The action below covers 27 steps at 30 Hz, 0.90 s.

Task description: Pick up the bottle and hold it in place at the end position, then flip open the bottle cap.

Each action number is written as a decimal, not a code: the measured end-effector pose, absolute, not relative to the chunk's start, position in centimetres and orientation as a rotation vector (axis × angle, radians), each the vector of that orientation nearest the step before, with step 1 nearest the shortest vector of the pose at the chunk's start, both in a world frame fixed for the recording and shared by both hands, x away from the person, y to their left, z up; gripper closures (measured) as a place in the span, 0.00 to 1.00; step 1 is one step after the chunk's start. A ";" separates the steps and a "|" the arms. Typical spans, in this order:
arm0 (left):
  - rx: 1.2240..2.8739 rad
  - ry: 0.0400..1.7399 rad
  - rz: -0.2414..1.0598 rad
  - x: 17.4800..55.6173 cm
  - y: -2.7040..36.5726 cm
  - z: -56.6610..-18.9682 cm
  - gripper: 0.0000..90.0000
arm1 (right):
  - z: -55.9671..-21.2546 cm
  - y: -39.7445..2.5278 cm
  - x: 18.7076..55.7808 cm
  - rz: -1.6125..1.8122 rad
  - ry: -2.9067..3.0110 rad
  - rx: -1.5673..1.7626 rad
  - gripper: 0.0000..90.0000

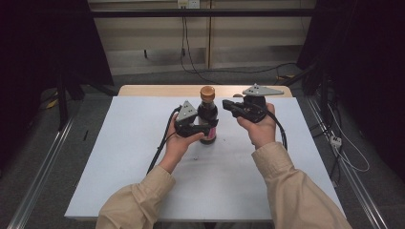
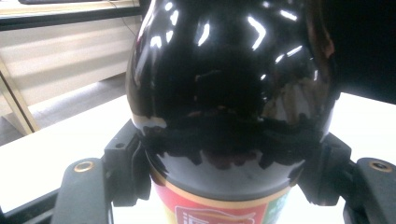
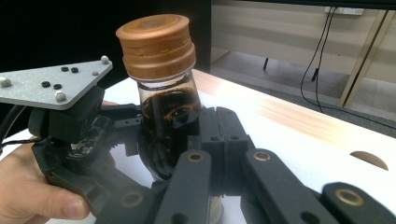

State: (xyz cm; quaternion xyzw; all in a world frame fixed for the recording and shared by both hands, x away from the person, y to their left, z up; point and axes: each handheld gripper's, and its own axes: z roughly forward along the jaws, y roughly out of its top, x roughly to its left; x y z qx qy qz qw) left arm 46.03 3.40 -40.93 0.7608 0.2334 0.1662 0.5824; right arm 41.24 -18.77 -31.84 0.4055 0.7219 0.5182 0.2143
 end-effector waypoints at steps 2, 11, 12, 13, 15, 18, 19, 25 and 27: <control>1.778 0.546 0.389 46.0 3.4 -40.9 0.33 | -31.8 -18.8 41.3 1.436 2.004 1.128 1.00; 1.780 0.548 0.379 46.0 3.5 -40.9 0.33 | -31.5 -18.5 41.7 1.438 2.014 1.120 1.00; 1.781 0.548 0.380 46.0 3.5 -40.9 0.33 | -31.4 -18.5 41.7 1.431 2.017 1.112 1.00; 1.776 0.552 0.379 46.0 3.5 -40.9 0.33 | -31.4 -18.5 41.7 1.431 2.017 1.108 1.00; 1.775 0.553 0.380 46.0 3.4 -40.9 0.33 | -31.2 -18.5 41.7 1.432 2.018 1.104 1.00; 1.774 0.553 0.376 46.0 3.5 -40.9 0.33 | -31.0 -18.6 41.7 1.436 2.016 1.106 1.00; 1.781 0.549 0.377 46.1 3.5 -40.9 0.33 | -30.9 -18.6 41.7 1.438 2.018 1.101 1.00; 1.776 0.556 0.373 46.0 3.4 -40.9 0.33 | -30.8 -18.6 41.8 1.439 2.016 1.107 1.00; 1.775 0.561 0.371 46.0 3.4 -40.9 0.33 | -30.8 -18.7 41.9 1.444 2.015 1.106 1.00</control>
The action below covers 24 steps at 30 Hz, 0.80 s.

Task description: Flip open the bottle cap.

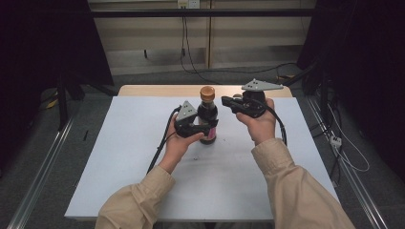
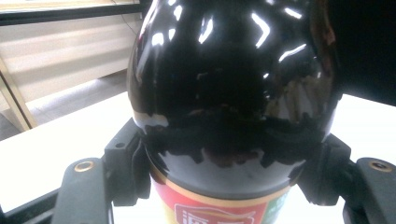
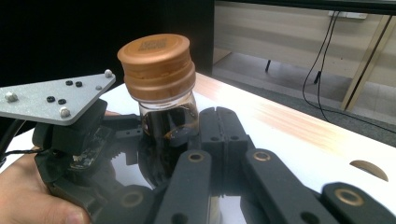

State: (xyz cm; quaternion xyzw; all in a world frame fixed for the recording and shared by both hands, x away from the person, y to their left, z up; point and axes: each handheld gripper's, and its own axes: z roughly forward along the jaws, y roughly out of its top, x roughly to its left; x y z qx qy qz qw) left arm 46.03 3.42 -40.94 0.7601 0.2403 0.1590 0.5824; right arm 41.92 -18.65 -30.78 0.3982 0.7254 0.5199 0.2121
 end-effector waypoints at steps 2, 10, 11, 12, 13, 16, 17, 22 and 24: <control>1.778 0.559 0.369 46.1 3.5 -40.9 0.33 | -30.7 -18.7 42.0 1.437 2.012 1.108 1.00; 1.771 0.567 0.361 46.0 3.4 -41.0 0.33 | -30.1 -18.1 42.5 1.430 2.032 1.081 1.00; 1.769 0.569 0.360 46.0 3.4 -41.0 0.33 | -30.0 -18.0 42.5 1.430 2.036 1.080 1.00; 1.767 0.571 0.357 46.0 3.4 -41.0 0.33 | -30.0 -17.9 42.5 1.427 2.042 1.074 1.00; 1.768 0.569 0.357 46.0 3.4 -41.0 0.33 | -30.0 -17.8 42.5 1.428 2.046 1.069 1.00; 1.771 0.571 0.354 46.1 3.4 -41.0 0.33 | -30.0 -17.7 42.7 1.430 2.048 1.071 1.00; 1.772 0.570 0.354 46.1 3.4 -41.0 0.33 | -29.9 -17.7 42.7 1.432 2.047 1.070 1.00; 1.775 0.573 0.351 46.1 3.4 -40.9 0.33 | -29.5 -17.4 42.6 1.436 2.044 1.051 1.00; 1.777 0.571 0.353 46.1 3.4 -40.9 0.34 | -29.3 -17.2 42.5 1.436 2.052 1.034 1.00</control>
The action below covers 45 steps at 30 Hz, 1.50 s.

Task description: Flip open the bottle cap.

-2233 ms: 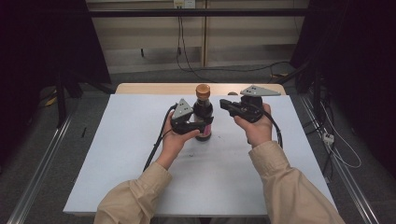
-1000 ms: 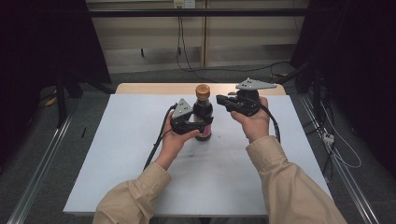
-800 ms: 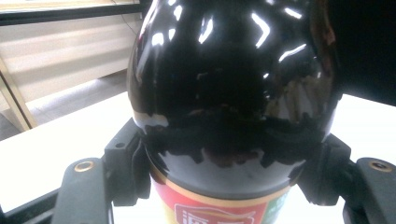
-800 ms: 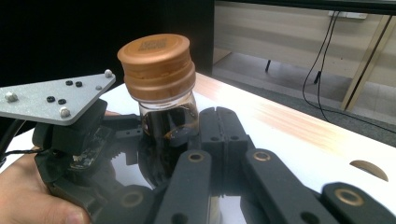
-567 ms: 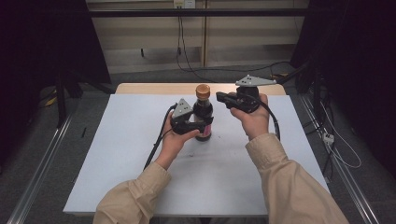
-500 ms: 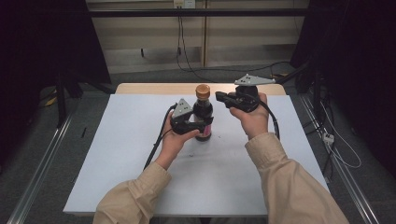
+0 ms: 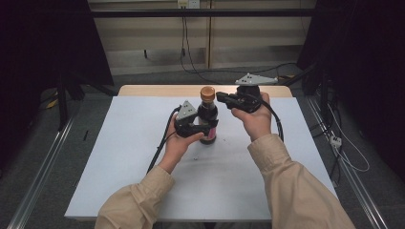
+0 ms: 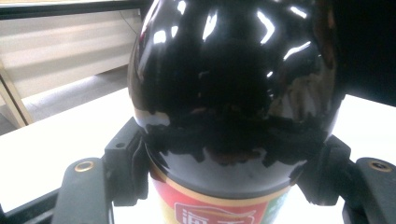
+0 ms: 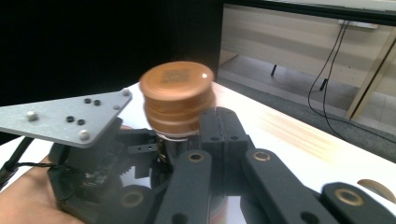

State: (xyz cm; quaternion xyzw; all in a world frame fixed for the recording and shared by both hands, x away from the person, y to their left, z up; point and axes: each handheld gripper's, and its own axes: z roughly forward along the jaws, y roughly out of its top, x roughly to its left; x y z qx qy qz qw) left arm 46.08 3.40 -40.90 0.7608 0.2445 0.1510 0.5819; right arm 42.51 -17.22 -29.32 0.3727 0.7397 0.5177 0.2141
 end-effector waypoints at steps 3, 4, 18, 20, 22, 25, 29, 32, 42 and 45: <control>1.778 0.563 0.340 46.2 3.4 -40.9 0.34 | -29.0 -17.1 42.3 1.433 2.057 1.015 1.00; 1.781 0.563 0.339 46.2 3.4 -40.9 0.34 | -28.9 -17.1 42.3 1.429 2.060 1.010 1.00; 1.818 0.568 0.319 46.5 3.3 -40.6 0.35 | -28.4 -16.9 42.0 1.403 2.078 0.991 1.00; 1.823 0.568 0.318 46.5 3.4 -40.5 0.35 | -28.4 -16.8 42.0 1.399 2.082 0.981 1.00; 1.823 0.568 0.317 46.5 3.3 -40.5 0.35 | -28.4 -16.8 42.0 1.402 2.088 0.978 1.00; 1.827 0.570 0.317 46.5 3.3 -40.5 0.35 | -28.3 -16.9 42.1 1.411 2.094 0.983 1.00; 1.821 0.579 0.308 46.5 3.4 -40.5 0.35 | -28.4 -16.8 42.1 1.415 2.099 0.980 1.00; 1.822 0.582 0.311 46.6 3.3 -40.5 0.35 | -28.4 -16.5 41.8 1.426 2.134 0.941 1.00; 1.835 0.582 0.325 46.2 3.1 -40.4 0.35 | -28.6 -17.2 42.1 1.409 2.088 0.956 1.00; 1.834 0.584 0.324 46.3 3.2 -40.4 0.35 | -28.8 -17.4 42.2 1.435 2.085 0.960 1.00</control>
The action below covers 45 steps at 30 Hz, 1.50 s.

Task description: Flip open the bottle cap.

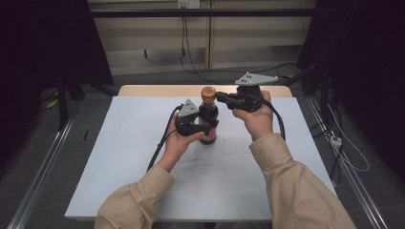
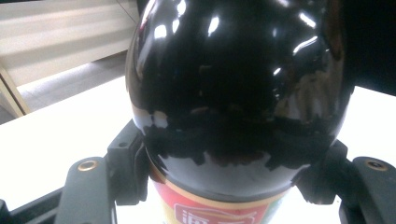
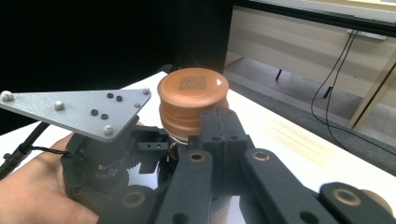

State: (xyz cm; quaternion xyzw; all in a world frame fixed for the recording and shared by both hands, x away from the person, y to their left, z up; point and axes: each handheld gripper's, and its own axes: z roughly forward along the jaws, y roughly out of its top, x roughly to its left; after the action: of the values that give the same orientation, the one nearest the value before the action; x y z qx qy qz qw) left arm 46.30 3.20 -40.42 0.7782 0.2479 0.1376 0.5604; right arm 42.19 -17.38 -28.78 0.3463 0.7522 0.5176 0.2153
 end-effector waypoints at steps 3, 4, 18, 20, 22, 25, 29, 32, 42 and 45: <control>1.831 0.584 0.322 46.3 3.2 -40.4 0.35 | -28.7 -17.2 42.1 1.432 2.100 0.950 1.00; 1.830 0.584 0.323 46.3 3.2 -40.4 0.35 | -28.7 -17.2 42.1 1.434 2.100 0.952 1.00; 1.827 0.584 0.318 46.3 3.3 -40.5 0.36 | -28.5 -17.1 42.2 1.446 2.097 0.976 1.00; 1.828 0.588 0.316 46.3 3.4 -40.5 0.36 | -28.4 -16.9 42.1 1.425 2.095 0.977 1.00; 1.840 0.583 0.313 46.4 3.5 -40.4 0.36 | -28.4 -16.7 42.1 1.429 2.096 0.982 1.00; 1.836 0.590 0.312 46.4 3.5 -40.4 0.36 | -28.3 -16.5 42.1 1.423 2.095 0.981 1.00; 1.844 0.583 0.313 46.4 3.5 -40.3 0.36 | -28.2 -16.5 42.0 1.411 2.096 0.974 1.00; 1.849 0.576 0.335 46.2 3.1 -40.3 0.36 | -27.4 -16.8 41.8 1.573 1.977 0.977 1.00; 1.852 0.593 0.320 46.1 3.5 -40.2 0.36 | -24.8 -16.7 41.0 1.441 1.993 0.908 1.00; 1.860 0.576 0.348 45.9 2.8 -40.2 0.35 | -26.1 -17.8 41.0 1.441 1.995 0.943 1.00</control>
State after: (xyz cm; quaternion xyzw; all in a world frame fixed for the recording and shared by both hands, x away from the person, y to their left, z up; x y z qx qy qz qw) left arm 45.86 2.82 -40.20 0.7857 0.2431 0.1469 0.5495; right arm 40.99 -17.84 -26.13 0.3463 0.7330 0.5292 0.2503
